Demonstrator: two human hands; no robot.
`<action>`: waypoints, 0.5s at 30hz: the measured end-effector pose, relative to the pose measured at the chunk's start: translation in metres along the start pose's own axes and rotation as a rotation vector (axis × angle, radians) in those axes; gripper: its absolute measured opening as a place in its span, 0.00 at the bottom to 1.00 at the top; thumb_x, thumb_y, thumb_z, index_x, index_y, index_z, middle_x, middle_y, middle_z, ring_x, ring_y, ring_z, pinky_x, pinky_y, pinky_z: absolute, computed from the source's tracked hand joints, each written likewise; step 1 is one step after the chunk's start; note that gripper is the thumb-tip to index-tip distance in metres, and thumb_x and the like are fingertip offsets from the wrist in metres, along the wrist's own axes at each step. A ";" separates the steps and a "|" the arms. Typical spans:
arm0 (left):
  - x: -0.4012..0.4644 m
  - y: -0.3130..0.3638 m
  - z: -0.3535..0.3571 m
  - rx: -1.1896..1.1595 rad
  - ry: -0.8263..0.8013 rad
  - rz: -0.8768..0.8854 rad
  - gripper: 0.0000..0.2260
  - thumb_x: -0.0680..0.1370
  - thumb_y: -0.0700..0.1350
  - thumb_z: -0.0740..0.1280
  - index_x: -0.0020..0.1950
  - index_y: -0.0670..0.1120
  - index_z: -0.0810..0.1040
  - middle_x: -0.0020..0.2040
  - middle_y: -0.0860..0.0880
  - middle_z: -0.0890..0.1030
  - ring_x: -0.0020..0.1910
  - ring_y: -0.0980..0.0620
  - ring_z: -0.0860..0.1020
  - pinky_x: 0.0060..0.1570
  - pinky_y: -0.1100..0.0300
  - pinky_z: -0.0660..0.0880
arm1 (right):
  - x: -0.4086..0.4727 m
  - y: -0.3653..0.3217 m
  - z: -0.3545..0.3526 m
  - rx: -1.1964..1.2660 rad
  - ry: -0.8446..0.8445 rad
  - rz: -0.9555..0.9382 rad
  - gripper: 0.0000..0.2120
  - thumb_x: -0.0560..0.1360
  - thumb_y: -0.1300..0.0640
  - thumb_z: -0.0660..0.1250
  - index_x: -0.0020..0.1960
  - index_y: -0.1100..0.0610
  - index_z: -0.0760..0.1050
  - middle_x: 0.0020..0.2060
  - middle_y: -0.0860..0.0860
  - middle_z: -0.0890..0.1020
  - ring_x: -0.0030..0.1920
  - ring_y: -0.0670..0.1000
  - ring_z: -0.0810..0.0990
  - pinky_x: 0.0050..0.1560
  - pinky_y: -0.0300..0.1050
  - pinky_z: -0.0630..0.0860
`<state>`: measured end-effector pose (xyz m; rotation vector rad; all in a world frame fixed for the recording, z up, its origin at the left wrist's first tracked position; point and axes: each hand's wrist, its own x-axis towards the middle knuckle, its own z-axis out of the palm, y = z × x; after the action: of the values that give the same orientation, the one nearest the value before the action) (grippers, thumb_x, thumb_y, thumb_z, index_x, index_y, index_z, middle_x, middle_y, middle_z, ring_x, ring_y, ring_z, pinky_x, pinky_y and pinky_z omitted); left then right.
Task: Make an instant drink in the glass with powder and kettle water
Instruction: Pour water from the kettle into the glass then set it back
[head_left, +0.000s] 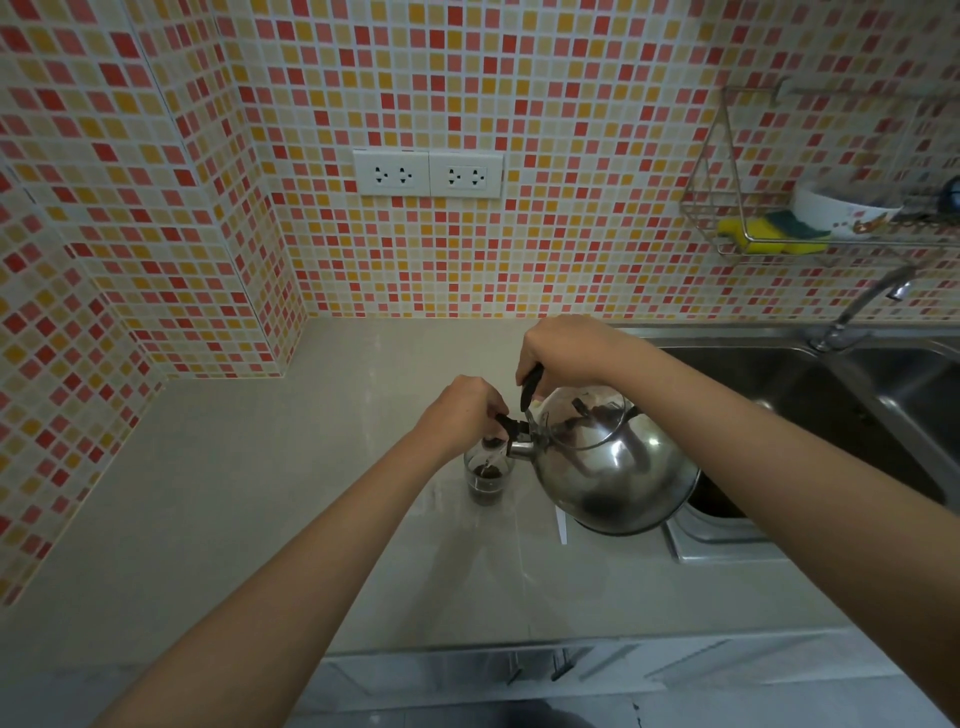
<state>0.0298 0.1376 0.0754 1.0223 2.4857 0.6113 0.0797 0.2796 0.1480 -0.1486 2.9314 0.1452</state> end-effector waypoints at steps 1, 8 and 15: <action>0.000 0.000 0.000 -0.002 0.003 0.002 0.18 0.72 0.39 0.74 0.61 0.40 0.80 0.58 0.42 0.83 0.55 0.45 0.80 0.60 0.53 0.77 | 0.000 0.000 0.000 0.001 0.004 0.004 0.14 0.70 0.56 0.73 0.56 0.52 0.82 0.50 0.48 0.85 0.45 0.48 0.78 0.38 0.39 0.67; -0.002 0.001 -0.001 -0.017 0.022 0.007 0.18 0.72 0.38 0.74 0.61 0.40 0.80 0.58 0.42 0.83 0.55 0.45 0.81 0.59 0.54 0.77 | -0.003 -0.001 -0.004 0.010 -0.003 0.018 0.14 0.70 0.56 0.73 0.55 0.51 0.82 0.50 0.47 0.85 0.42 0.46 0.74 0.39 0.41 0.69; -0.005 0.004 -0.003 -0.023 0.016 0.003 0.18 0.72 0.39 0.73 0.62 0.39 0.80 0.59 0.41 0.82 0.55 0.44 0.80 0.60 0.54 0.76 | -0.004 -0.002 -0.006 0.010 -0.016 0.024 0.13 0.71 0.56 0.72 0.55 0.51 0.82 0.50 0.47 0.85 0.41 0.46 0.73 0.39 0.41 0.69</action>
<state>0.0341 0.1358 0.0805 1.0166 2.4856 0.6491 0.0832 0.2770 0.1541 -0.1105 2.9179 0.1348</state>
